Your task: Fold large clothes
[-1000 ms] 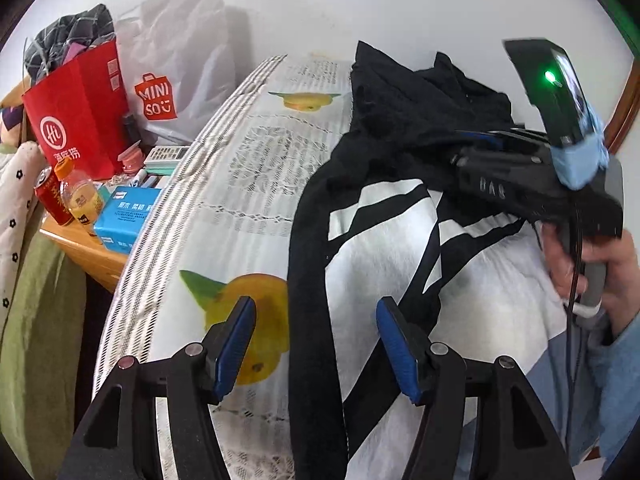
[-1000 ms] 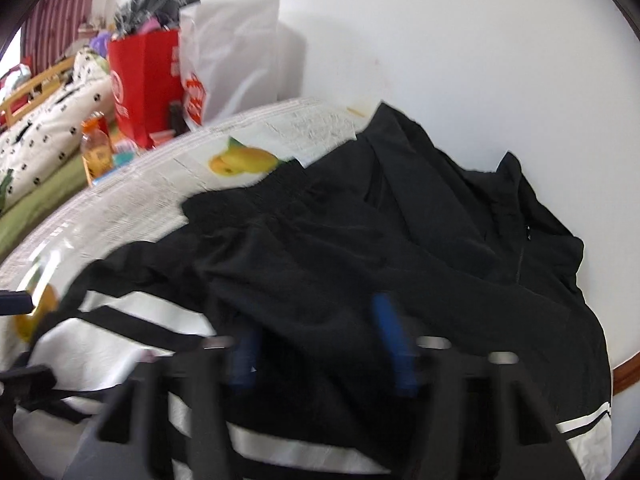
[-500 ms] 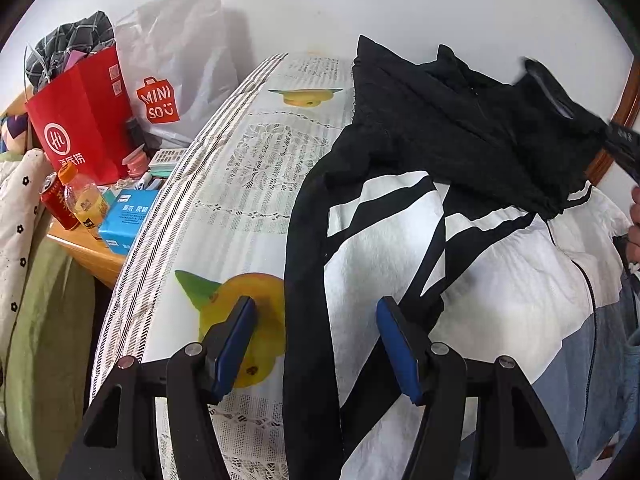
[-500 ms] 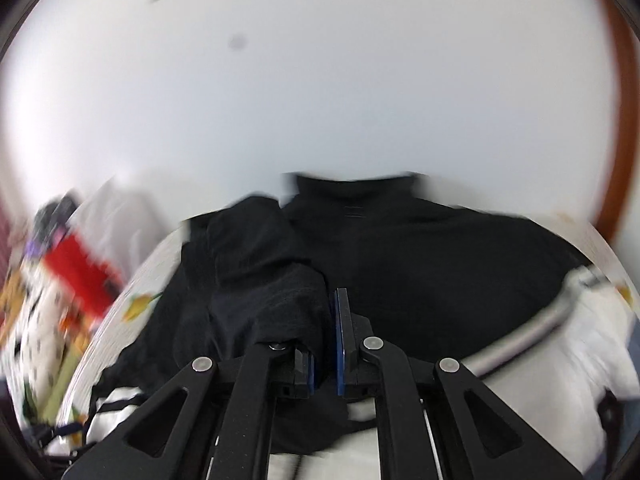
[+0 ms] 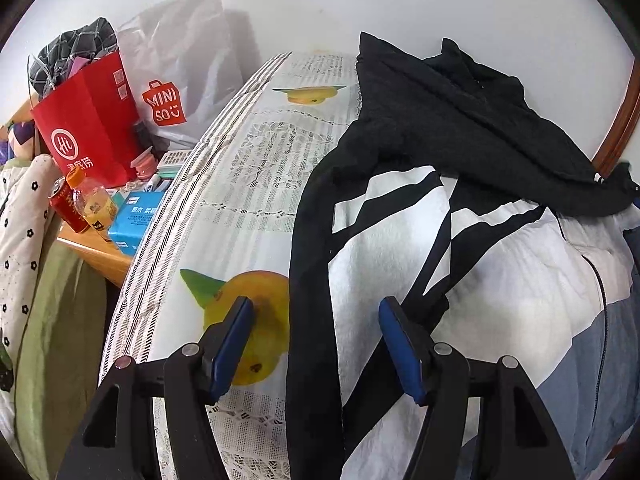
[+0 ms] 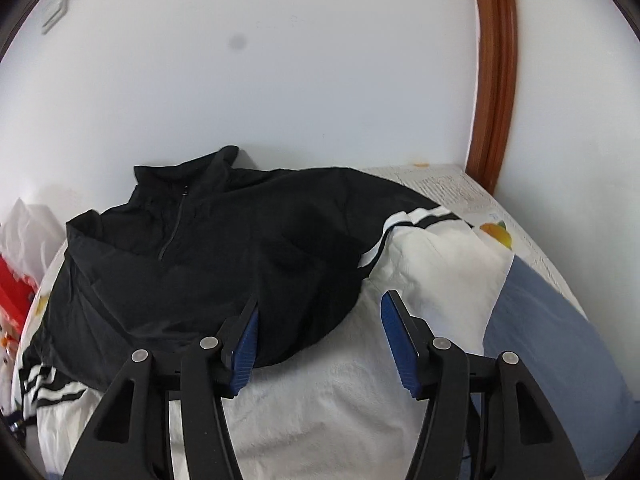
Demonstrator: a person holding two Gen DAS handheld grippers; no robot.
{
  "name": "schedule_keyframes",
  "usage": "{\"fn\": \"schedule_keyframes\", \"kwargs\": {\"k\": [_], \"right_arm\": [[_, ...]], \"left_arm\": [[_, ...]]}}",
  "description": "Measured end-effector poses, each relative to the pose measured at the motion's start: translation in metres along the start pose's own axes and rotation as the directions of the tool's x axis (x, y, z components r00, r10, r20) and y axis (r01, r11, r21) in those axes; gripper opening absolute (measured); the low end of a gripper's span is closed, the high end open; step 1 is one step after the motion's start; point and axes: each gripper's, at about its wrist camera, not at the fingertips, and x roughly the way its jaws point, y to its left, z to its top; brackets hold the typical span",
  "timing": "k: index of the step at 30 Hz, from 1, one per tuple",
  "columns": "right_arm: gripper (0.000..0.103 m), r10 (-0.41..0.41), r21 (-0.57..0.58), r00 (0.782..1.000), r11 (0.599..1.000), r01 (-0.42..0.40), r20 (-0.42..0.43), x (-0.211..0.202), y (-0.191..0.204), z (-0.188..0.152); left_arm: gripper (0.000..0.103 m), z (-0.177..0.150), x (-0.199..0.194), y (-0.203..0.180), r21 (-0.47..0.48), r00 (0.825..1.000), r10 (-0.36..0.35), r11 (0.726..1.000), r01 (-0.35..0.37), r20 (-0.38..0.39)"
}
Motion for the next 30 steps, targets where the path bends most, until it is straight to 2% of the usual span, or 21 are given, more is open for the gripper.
{"fn": "schedule_keyframes", "kwargs": {"k": [3,5,6,9,11,12,14,15,17,18,21,24,26,29,30], "right_arm": [[0.058,-0.042,-0.028,0.998,0.999,0.043,0.045,-0.002,-0.002,0.003],[0.058,-0.105,-0.018,0.991,0.994,0.107,0.081,-0.004,-0.007,0.005],[0.058,-0.1,-0.011,0.992,0.995,0.101,0.078,-0.003,-0.009,0.005],[0.058,-0.072,-0.053,0.997,0.996,0.072,-0.005,0.012,-0.007,-0.003],[0.058,-0.115,-0.113,0.991,0.988,0.107,-0.066,0.024,-0.002,-0.012],[0.058,-0.162,-0.164,0.981,0.976,0.144,-0.105,0.033,0.001,-0.021],[0.058,-0.2,-0.193,0.972,0.966,0.174,-0.12,0.041,0.001,-0.031],[0.054,-0.195,-0.183,0.973,0.968,0.171,-0.122,0.043,-0.001,-0.033],[0.035,-0.143,-0.131,0.981,0.983,0.126,-0.13,0.046,-0.008,-0.034],[0.035,-0.122,-0.115,0.984,0.988,0.108,-0.126,0.047,-0.011,-0.032],[0.034,-0.041,-0.084,0.999,0.996,0.038,-0.036,0.04,-0.017,-0.017],[0.034,0.021,-0.05,0.999,0.999,-0.019,0.043,0.033,-0.022,-0.001],[0.034,0.015,-0.044,1.0,0.999,-0.013,0.026,0.041,-0.024,0.003],[0.036,-0.03,-0.076,0.998,0.997,0.025,-0.062,0.068,-0.022,-0.003],[0.039,-0.047,-0.087,0.993,0.995,0.037,-0.109,0.078,-0.021,-0.008]], "left_arm": [[0.063,-0.001,-0.001,0.001,-0.003,1.0,0.008,1.0,-0.008,-0.007],[0.063,-0.001,-0.001,0.001,-0.002,1.0,0.015,1.0,-0.015,-0.009],[0.063,-0.001,-0.001,0.001,-0.002,1.0,0.018,1.0,-0.018,-0.011],[0.063,0.0,-0.003,-0.001,-0.004,1.0,0.026,1.0,-0.026,-0.01],[0.063,0.0,-0.004,-0.003,0.002,0.999,0.03,1.0,-0.03,-0.011],[0.063,0.0,-0.005,-0.003,0.004,0.999,0.032,0.999,-0.032,-0.012],[0.063,0.0,-0.005,-0.004,0.006,0.999,0.031,0.999,-0.031,-0.014],[0.063,0.001,-0.005,-0.004,0.006,0.999,0.033,0.999,-0.033,-0.015],[0.063,0.001,-0.005,-0.004,0.008,0.999,0.036,0.999,-0.036,-0.017],[0.063,0.001,-0.004,-0.005,0.007,0.999,0.036,0.999,-0.036,-0.017],[0.063,0.001,-0.004,-0.004,0.011,0.999,0.036,0.999,-0.036,-0.012],[0.063,0.001,-0.004,-0.004,0.005,0.999,0.033,0.999,-0.033,-0.01],[0.063,0.001,-0.004,-0.004,-0.002,0.999,0.033,0.999,-0.033,-0.011],[0.063,0.001,-0.006,-0.005,0.001,0.999,0.033,0.999,-0.033,-0.006],[0.063,0.001,-0.007,-0.005,0.003,0.999,0.033,0.999,-0.033,-0.004]]}}
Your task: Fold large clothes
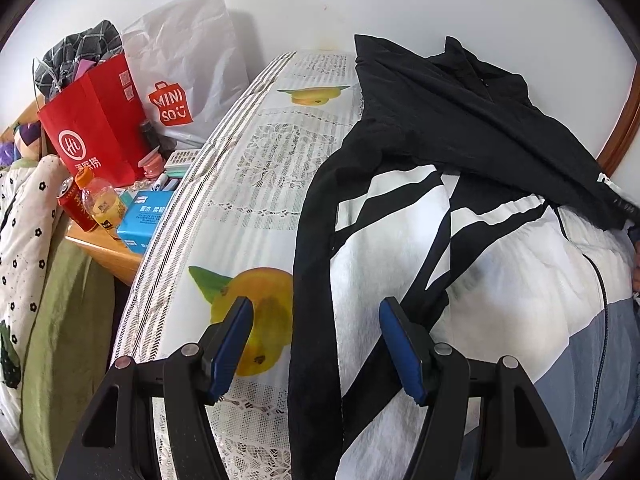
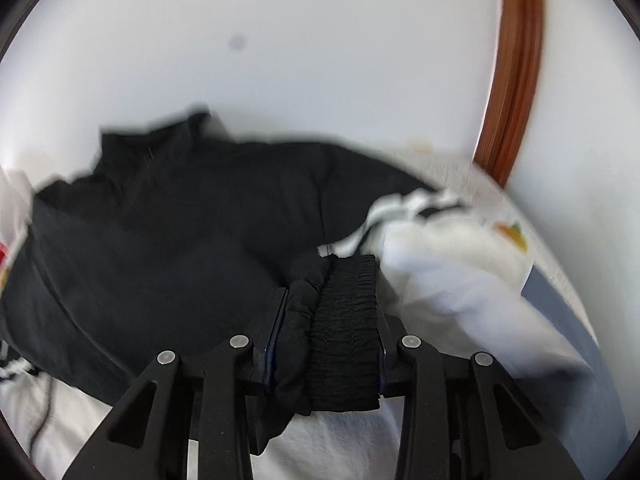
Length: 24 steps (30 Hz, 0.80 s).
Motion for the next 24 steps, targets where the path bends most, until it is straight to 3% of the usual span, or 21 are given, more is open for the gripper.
{"fn": "schedule_keyframes", "kwargs": {"k": [3,7,11,18,24], "right_arm": [[0.045,-0.018,-0.018,0.998,1.0,0.017,-0.068,0.005,0.002,-0.008],[0.069,-0.07,-0.049,0.997,0.996,0.068,-0.024,-0.02,0.0,-0.024],[0.07,-0.094,-0.077,0.995,0.992,0.095,0.014,-0.032,-0.013,-0.032],[0.077,-0.001,0.115,1.0,0.993,0.002,-0.008,-0.034,-0.048,-0.019],[0.077,-0.012,0.064,0.999,0.998,0.009,0.043,-0.089,-0.036,-0.038]], "left_arm": [[0.063,0.0,-0.006,0.0,-0.003,1.0,-0.004,1.0,0.004,0.011],[0.063,0.0,-0.013,-0.002,0.006,1.0,-0.016,1.0,0.016,0.025],[0.063,-0.002,-0.016,-0.004,0.012,0.999,-0.023,1.0,0.023,0.027],[0.063,-0.004,-0.022,-0.007,0.006,0.999,-0.021,1.0,0.021,0.029],[0.063,-0.003,-0.031,-0.015,0.018,0.999,-0.023,1.0,0.022,0.042]]}}
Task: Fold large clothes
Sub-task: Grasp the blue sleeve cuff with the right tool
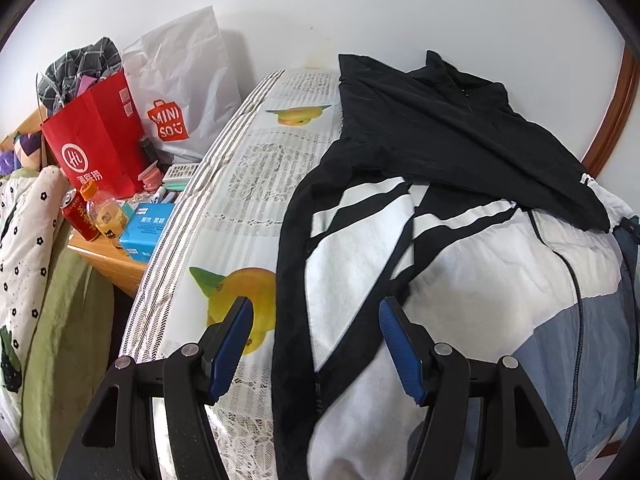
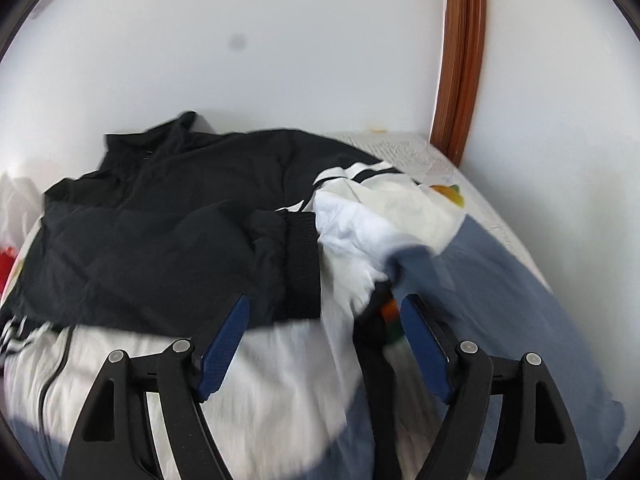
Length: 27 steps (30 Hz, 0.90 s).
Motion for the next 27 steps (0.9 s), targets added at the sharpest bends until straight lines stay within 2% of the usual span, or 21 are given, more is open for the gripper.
{"fn": "schedule_keyframes", "kwargs": {"k": [3,5,11,19,22,26,27], "right_arm": [[0.078,-0.059,0.003,0.998,0.998,0.059,0.029,-0.032,-0.018,-0.017],[0.078,-0.112,0.002,0.994,0.994,0.112,0.017,-0.046,-0.039,-0.032],[0.078,-0.272,-0.04,0.961,0.962,0.27,-0.047,-0.071,-0.101,-0.079],[0.078,-0.32,-0.036,0.941,0.948,0.318,-0.112,-0.072,-0.153,-0.128],[0.078,-0.299,-0.019,0.943,0.954,0.3,-0.145,-0.065,-0.166,-0.137],[0.078,-0.292,0.0,0.948,0.956,0.294,-0.123,-0.06,-0.173,-0.14],[0.066,-0.293,0.004,0.949,0.955,0.296,-0.118,-0.059,-0.174,-0.139]], "left_arm": [[0.063,0.001,-0.007,-0.008,0.016,1.0,-0.009,1.0,0.009,0.011],[0.063,0.001,-0.012,-0.013,0.027,1.0,-0.011,1.0,0.01,0.023],[0.063,0.001,-0.02,-0.03,0.022,0.999,-0.029,0.999,0.029,0.037],[0.064,-0.003,-0.023,-0.055,0.057,0.998,-0.045,0.997,0.043,0.04],[0.064,-0.004,-0.021,-0.061,0.062,0.999,-0.032,0.998,0.03,0.034],[0.064,-0.005,-0.019,-0.063,0.059,0.999,-0.029,0.998,0.027,0.027],[0.064,-0.005,-0.018,-0.064,0.06,0.999,-0.025,0.998,0.023,0.026]]}}
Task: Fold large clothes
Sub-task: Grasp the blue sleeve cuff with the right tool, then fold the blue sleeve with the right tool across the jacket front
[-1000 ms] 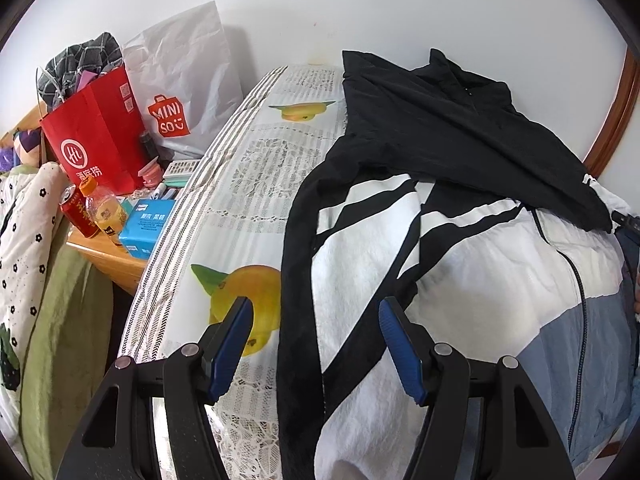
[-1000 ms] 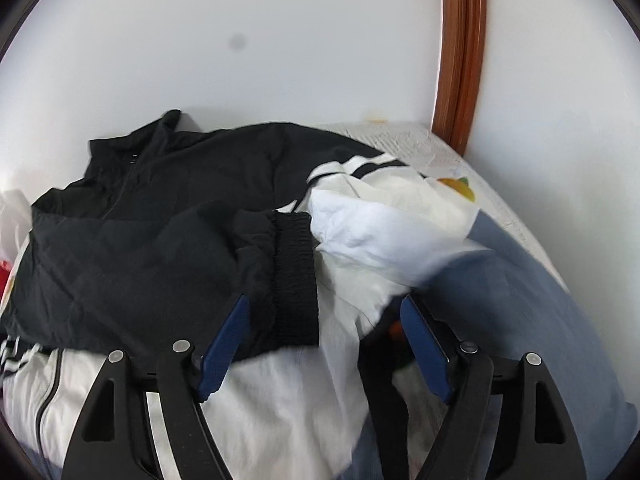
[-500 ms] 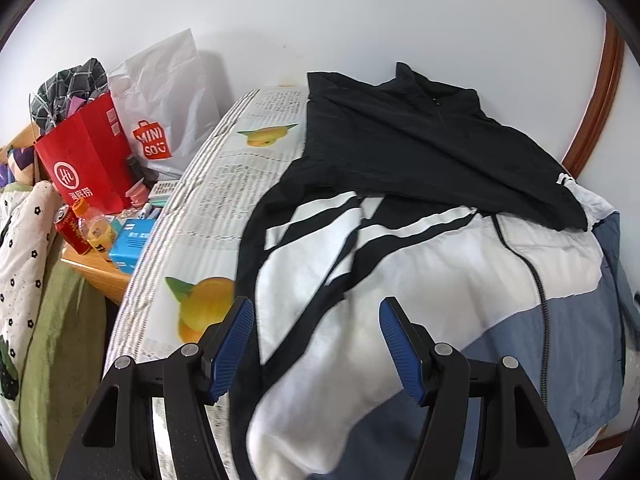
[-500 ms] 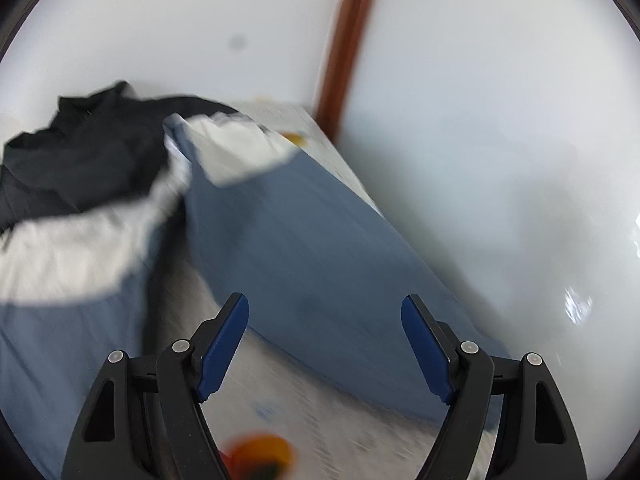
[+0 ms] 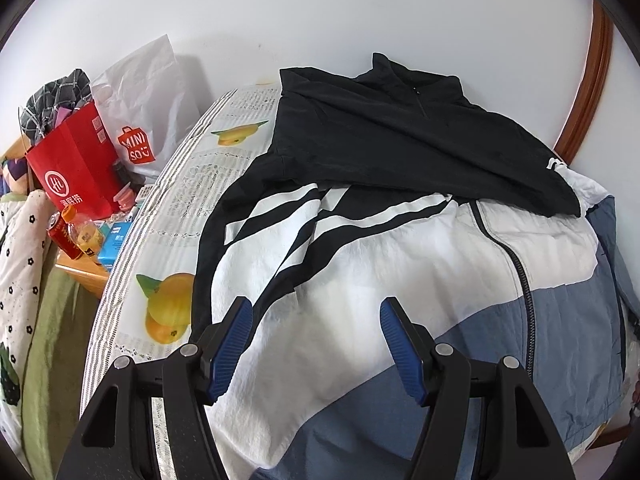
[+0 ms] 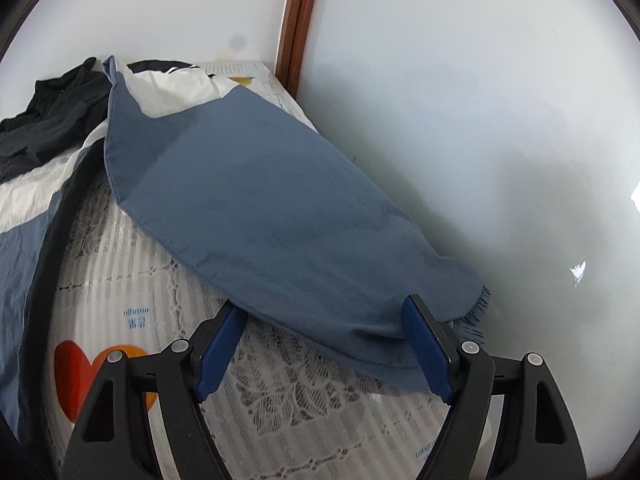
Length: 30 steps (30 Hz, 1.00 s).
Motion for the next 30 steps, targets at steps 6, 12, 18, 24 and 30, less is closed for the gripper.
{"fn": "schedule_keyframes", "kwargs": {"k": [6,12,18,24,30], "right_arm": [[0.008,-0.059,-0.021,0.997,0.998,0.06,0.048,-0.005,0.008,0.019],[0.003,0.038,0.014,0.976,0.999,-0.042,0.212,-0.058,0.034,0.081],[0.003,0.203,-0.045,0.928,0.979,-0.199,0.311,-0.091,0.109,0.139],[0.003,0.358,-0.189,0.874,0.932,-0.311,0.328,-0.113,0.216,0.162],[0.003,0.509,-0.302,0.815,0.851,-0.429,0.277,-0.113,0.316,0.165]], "left_arm": [[0.064,-0.004,0.006,0.011,-0.007,1.0,0.03,1.0,-0.03,-0.009],[0.064,-0.009,0.014,0.029,-0.013,0.997,0.079,0.997,-0.079,0.001],[0.064,-0.01,0.021,0.045,-0.023,0.998,0.06,0.998,-0.06,-0.014],[0.064,-0.009,0.029,0.052,-0.02,1.0,0.006,1.0,-0.006,-0.031],[0.064,-0.009,0.036,0.055,-0.022,0.998,-0.038,0.999,0.037,-0.048]]}}
